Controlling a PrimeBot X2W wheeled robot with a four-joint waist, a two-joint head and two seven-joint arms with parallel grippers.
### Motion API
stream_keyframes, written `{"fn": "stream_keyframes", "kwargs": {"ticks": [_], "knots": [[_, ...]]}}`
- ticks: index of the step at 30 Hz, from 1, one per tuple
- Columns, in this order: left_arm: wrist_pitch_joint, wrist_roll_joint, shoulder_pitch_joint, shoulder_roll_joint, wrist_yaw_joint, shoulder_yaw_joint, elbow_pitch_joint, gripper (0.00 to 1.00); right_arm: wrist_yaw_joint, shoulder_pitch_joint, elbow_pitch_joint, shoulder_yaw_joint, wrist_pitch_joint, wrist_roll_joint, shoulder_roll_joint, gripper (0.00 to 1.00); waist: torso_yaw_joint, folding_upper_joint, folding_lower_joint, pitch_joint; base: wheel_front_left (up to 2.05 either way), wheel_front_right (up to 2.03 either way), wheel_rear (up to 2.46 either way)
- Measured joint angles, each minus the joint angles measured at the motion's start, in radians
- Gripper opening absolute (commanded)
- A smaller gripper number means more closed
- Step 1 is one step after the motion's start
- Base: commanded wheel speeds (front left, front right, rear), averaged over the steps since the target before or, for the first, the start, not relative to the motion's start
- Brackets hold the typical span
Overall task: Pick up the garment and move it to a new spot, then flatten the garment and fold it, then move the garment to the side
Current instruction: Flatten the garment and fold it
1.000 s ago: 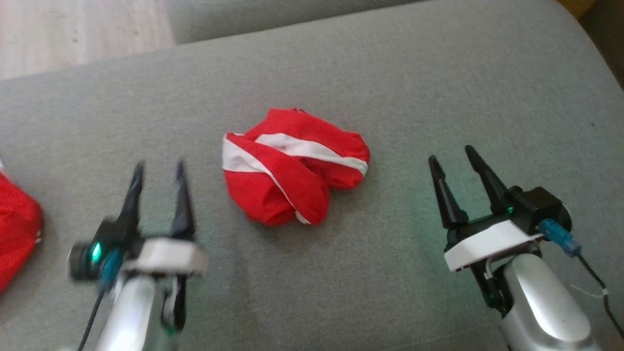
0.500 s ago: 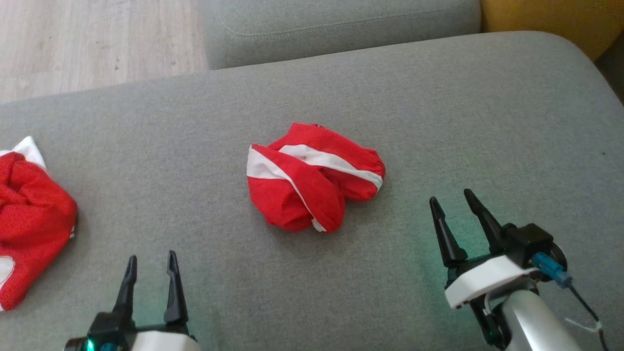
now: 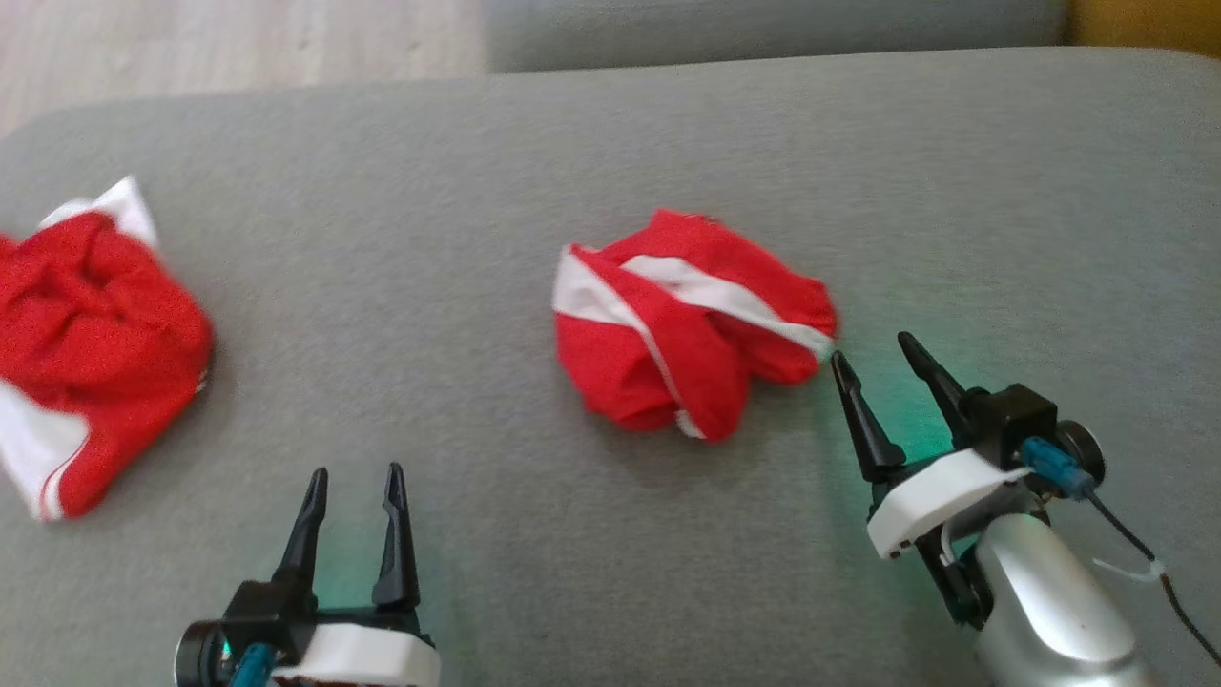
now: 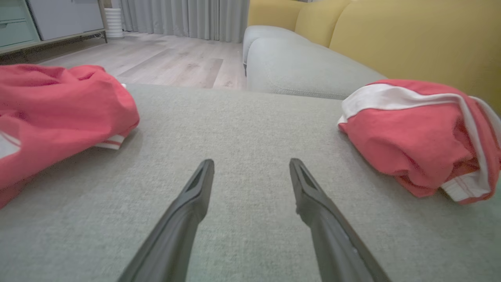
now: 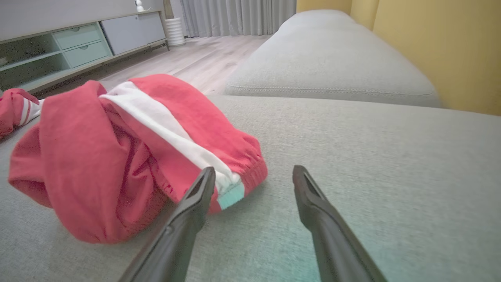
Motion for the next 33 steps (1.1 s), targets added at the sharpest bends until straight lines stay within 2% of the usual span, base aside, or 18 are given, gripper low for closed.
{"fn": "stream_keyframes", "kwargs": {"ticks": [7,12,13,14,15,16,27,33], "knots": [[0.0,-0.002,-0.002,0.0,0.011,-0.02,0.002,1.0,0.0,-0.027,0.045,-0.008,0.0,-0.007,-0.002,1.0,0.086,0.0,0.0,0.048,0.0,0.0,0.0],[0.0,-0.002,-0.021,0.0,0.016,-0.022,0.0,1.0,0.0,-0.047,0.072,-0.02,0.0,-0.015,-0.007,1.0,0.119,0.0,0.0001,0.072,0.0,0.0,0.0],[0.0,-0.002,-0.022,0.0,0.016,-0.023,-0.001,1.0,0.0,-0.05,0.078,-0.024,0.0,-0.015,-0.008,0.97,0.122,0.0,0.0001,0.075,0.0,0.0,0.0],[0.0,-0.002,-0.023,0.0,0.016,-0.024,-0.001,1.0,0.0,-0.055,0.086,-0.028,0.0,-0.015,-0.008,0.72,0.123,0.0,0.0001,0.077,0.0,0.0,0.0],[0.0,-0.002,-0.024,0.0,0.016,-0.026,-0.001,1.0,0.0,-0.058,0.091,-0.036,0.0,-0.017,-0.008,0.38,0.124,0.0,0.0,0.079,0.0,0.0,0.0],[0.0,-0.002,-0.025,0.0,0.016,-0.029,-0.001,1.0,0.0,-0.058,0.091,-0.044,0.0,-0.021,-0.009,0.0,0.124,0.0,0.0001,0.081,0.0,0.0,0.0],[0.0,-0.022,-0.046,0.0,0.017,-0.058,-0.003,1.0,0.0,-0.073,-0.032,-0.104,0.0,-0.043,-0.061,0.0,0.126,0.0,-0.0001,0.057,0.0,0.0,0.0],[0.0,-0.049,-0.045,0.0,0.016,-0.085,0.009,1.0,0.0,-0.269,-0.137,-0.054,0.0,-0.068,-0.146,0.0,0.146,0.0,0.0,0.031,0.0,0.0,0.0]]}}
